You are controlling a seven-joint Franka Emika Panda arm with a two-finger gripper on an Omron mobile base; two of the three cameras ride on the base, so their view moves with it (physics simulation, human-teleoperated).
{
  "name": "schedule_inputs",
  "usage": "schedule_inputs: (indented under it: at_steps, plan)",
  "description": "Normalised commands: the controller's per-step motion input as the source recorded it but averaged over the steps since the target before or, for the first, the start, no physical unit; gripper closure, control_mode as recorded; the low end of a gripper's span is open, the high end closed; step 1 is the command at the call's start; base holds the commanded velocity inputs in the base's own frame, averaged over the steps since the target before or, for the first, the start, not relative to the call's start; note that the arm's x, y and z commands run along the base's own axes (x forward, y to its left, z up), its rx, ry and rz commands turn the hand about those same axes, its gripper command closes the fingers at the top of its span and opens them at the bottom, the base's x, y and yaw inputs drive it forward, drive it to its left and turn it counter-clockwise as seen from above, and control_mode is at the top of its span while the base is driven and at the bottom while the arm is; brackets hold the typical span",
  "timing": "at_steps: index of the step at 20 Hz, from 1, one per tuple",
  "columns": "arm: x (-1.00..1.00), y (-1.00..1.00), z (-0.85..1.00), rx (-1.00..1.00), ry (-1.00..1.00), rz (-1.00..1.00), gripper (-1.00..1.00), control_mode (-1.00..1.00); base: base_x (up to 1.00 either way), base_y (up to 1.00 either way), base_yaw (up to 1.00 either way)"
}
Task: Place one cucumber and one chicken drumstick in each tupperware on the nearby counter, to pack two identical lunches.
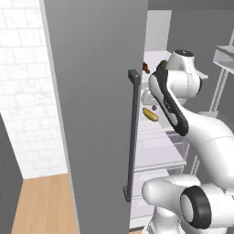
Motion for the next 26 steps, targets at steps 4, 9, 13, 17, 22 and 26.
schedule_inputs:
  at_steps: [4, 9, 13, 17, 22, 26]
  plan:
    - [0.00, -0.04, -0.28, -0.03, -0.14, -0.02, -1.00, -1.00, 0.00, 0.00, 0.00]
    - [0.00, -0.51, -0.70, -0.06, -0.19, -0.01, -1.00, -1.00, 0.00, 0.00, 0.00]
    - [0.01, -0.38, -0.44, -0.01, -0.09, 0.00, -1.00, -1.00, 0.00, 0.00, 0.00]
    - [0.15, -0.09, -0.25, 0.00, -0.02, 0.00, -1.00, -1.00, 0.00, 0.00, 0.00]
    - [-0.05, -0.18, -0.10, 0.00, 0.00, 0.00, -1.00, -1.00, 0.00, 0.00, 0.00]
    - [0.30, -0.39, -0.19, 0.00, 0.00, 0.15, -1.00, -1.00, 0.00, 0.00, 0.00]
